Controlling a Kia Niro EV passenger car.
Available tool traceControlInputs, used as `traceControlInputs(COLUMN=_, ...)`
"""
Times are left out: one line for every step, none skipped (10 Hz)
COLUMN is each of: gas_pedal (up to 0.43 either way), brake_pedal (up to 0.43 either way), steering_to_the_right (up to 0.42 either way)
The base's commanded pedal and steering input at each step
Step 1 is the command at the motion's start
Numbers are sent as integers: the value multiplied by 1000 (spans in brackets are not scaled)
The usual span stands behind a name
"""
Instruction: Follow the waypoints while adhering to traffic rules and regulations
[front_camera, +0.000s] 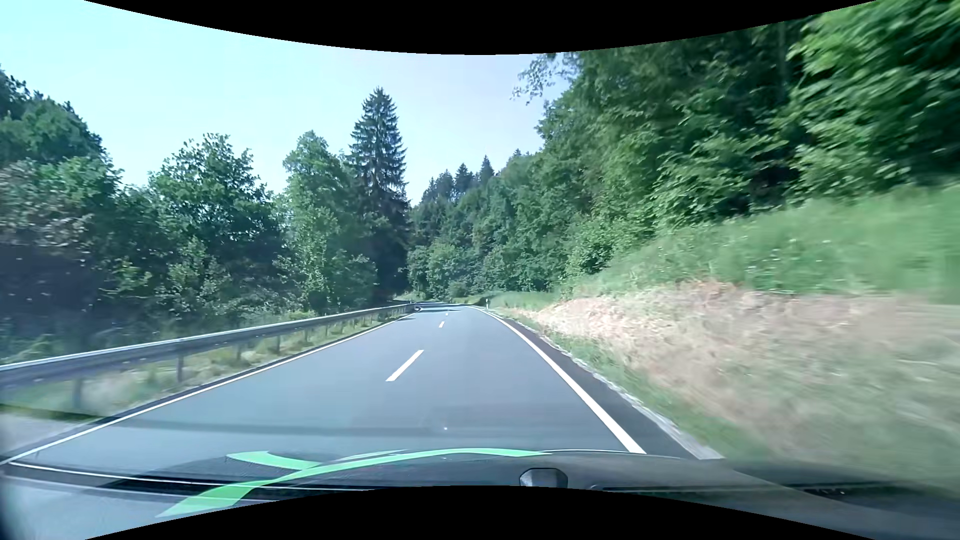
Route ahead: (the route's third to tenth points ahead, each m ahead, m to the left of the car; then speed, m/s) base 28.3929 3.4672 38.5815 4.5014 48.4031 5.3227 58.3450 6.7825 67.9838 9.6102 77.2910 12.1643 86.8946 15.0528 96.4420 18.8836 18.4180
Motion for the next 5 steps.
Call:
traceControlInputs(gas_pedal=189, brake_pedal=0, steering_to_the_right=-31)
traceControlInputs(gas_pedal=189, brake_pedal=0, steering_to_the_right=-30)
traceControlInputs(gas_pedal=197, brake_pedal=0, steering_to_the_right=-30)
traceControlInputs(gas_pedal=197, brake_pedal=0, steering_to_the_right=-29)
traceControlInputs(gas_pedal=189, brake_pedal=0, steering_to_the_right=-28)
